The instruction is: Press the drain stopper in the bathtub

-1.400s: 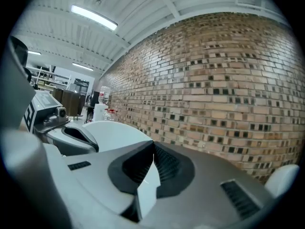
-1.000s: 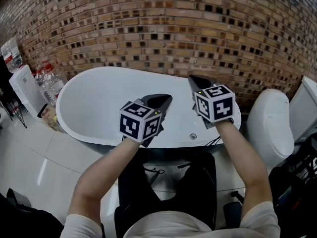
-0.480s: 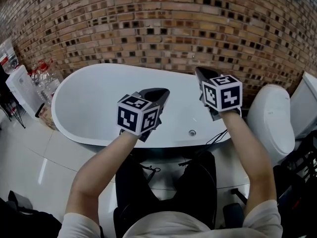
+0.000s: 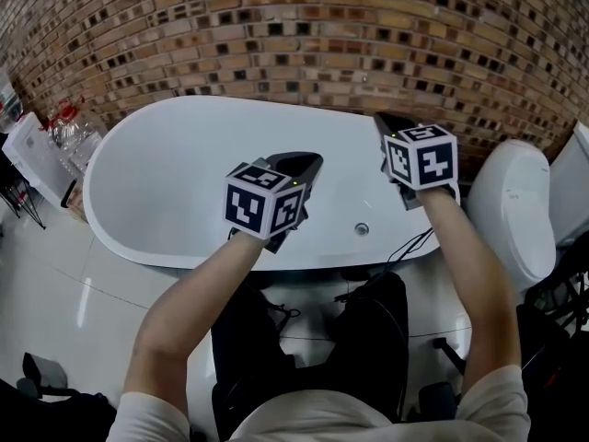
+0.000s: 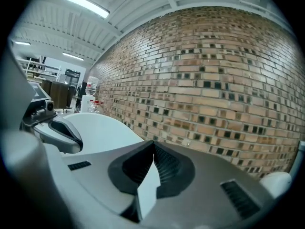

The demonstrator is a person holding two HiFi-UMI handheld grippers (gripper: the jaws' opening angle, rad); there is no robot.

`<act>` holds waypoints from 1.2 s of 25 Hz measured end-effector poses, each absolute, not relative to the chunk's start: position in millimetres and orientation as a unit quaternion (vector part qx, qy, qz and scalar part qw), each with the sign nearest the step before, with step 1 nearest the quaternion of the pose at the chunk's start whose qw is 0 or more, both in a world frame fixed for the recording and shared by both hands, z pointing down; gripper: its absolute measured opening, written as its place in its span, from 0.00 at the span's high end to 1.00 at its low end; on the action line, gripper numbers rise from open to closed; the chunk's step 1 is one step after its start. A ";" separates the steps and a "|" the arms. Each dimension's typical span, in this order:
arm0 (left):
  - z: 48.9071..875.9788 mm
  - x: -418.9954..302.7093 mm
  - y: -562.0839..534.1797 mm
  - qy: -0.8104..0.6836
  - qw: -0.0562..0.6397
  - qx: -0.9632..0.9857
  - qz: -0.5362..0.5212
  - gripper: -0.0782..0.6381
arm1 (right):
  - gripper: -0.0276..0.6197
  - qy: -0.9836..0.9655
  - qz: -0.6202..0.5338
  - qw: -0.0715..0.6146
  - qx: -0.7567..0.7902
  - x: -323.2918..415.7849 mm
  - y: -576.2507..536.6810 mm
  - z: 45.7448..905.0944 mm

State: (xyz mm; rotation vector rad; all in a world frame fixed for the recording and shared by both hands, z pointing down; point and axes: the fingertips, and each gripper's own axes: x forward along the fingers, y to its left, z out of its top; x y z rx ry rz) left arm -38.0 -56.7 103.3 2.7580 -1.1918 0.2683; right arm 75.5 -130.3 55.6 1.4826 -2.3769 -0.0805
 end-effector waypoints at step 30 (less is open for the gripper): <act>278.0 -26.1 -162.6 -0.383 0.177 0.893 0.157 0.88 | 0.93 -0.788 0.093 0.314 0.521 122.2 -276.5 290.1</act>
